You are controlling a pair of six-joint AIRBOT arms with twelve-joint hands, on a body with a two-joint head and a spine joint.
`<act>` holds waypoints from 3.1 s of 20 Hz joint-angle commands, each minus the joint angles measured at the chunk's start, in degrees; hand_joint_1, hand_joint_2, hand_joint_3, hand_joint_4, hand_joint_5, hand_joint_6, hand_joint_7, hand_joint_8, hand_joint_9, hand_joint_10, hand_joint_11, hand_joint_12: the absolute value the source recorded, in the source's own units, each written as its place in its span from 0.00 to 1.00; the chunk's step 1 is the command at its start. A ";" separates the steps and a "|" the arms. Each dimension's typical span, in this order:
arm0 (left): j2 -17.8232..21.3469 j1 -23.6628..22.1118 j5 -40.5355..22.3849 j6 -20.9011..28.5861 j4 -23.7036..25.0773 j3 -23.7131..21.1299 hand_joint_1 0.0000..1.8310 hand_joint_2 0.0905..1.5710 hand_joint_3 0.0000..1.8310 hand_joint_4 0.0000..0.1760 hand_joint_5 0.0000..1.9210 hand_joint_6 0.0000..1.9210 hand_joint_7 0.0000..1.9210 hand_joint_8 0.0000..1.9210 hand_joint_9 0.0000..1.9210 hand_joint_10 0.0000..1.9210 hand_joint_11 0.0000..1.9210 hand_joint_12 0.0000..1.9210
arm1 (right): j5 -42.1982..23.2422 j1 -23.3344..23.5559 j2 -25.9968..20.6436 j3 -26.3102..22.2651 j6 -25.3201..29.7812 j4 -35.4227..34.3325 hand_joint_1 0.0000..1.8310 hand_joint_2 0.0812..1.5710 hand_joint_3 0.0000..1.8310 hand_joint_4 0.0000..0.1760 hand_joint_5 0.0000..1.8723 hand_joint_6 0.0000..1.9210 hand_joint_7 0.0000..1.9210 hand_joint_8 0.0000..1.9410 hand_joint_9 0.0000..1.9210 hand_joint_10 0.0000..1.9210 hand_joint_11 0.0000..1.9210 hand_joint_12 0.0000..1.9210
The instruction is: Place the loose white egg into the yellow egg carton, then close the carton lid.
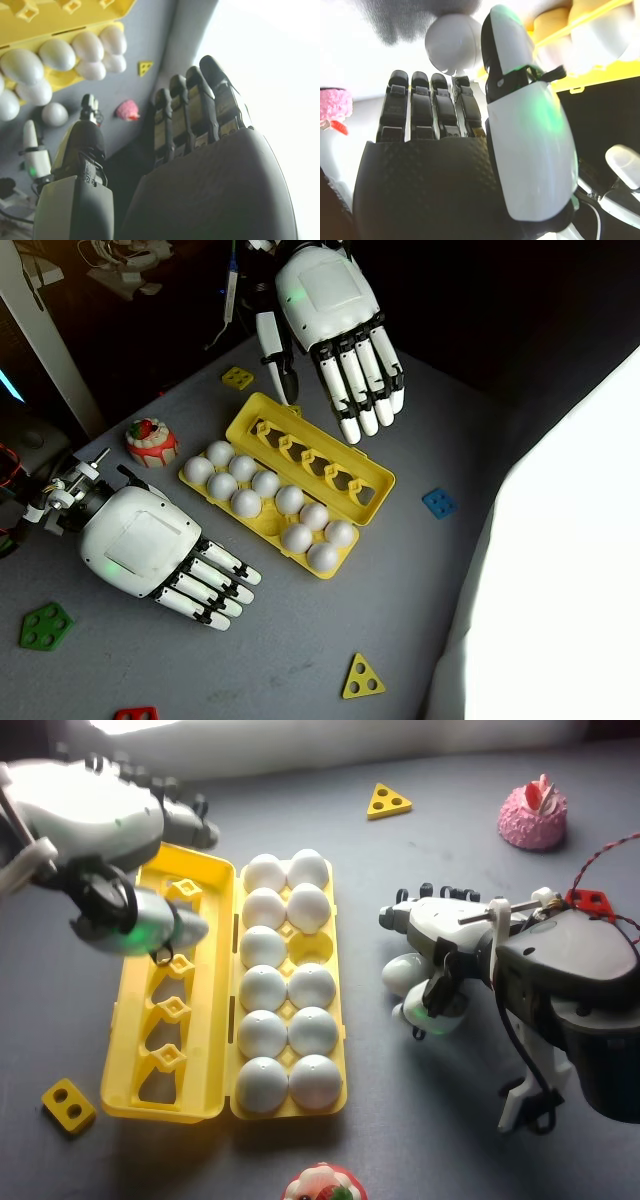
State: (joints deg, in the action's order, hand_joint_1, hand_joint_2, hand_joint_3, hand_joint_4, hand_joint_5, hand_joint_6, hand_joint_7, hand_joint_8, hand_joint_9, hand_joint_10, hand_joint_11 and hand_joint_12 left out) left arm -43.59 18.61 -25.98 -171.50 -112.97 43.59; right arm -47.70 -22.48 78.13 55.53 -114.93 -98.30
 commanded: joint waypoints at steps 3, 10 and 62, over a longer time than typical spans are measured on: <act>0.35 0.51 -0.59 -0.30 2.19 -0.25 0.27 0.79 0.00 0.12 0.12 0.00 0.12 0.00 0.12 0.00 0.00 0.40 | -1.50 0.08 -0.14 0.30 0.39 3.34 0.67 0.64 0.05 0.00 0.10 0.02 0.00 0.00 0.00 0.00 0.00 0.00; 0.43 0.40 -0.53 -0.30 0.46 0.26 0.26 0.80 0.00 0.18 0.12 0.00 0.11 0.00 0.12 0.00 0.00 0.39 | -1.50 0.03 -0.11 0.87 0.38 3.35 0.63 0.51 0.36 0.00 0.11 0.01 0.00 0.00 0.00 0.00 0.00 0.00; 0.67 0.51 -2.14 -0.29 -3.19 0.26 0.27 0.80 0.00 0.12 0.13 0.00 0.13 0.00 0.12 0.00 0.00 0.37 | -1.07 2.03 0.21 1.24 3.37 9.63 0.62 0.72 0.00 0.00 0.48 0.58 0.26 0.00 0.07 0.02 0.00 0.00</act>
State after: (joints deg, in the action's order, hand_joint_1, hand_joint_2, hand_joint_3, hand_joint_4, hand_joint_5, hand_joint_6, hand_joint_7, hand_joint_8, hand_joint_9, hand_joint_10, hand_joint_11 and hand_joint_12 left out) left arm -43.29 20.10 -29.41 -171.59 -118.17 43.57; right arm -47.40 -21.23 78.32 56.80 -112.16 -92.51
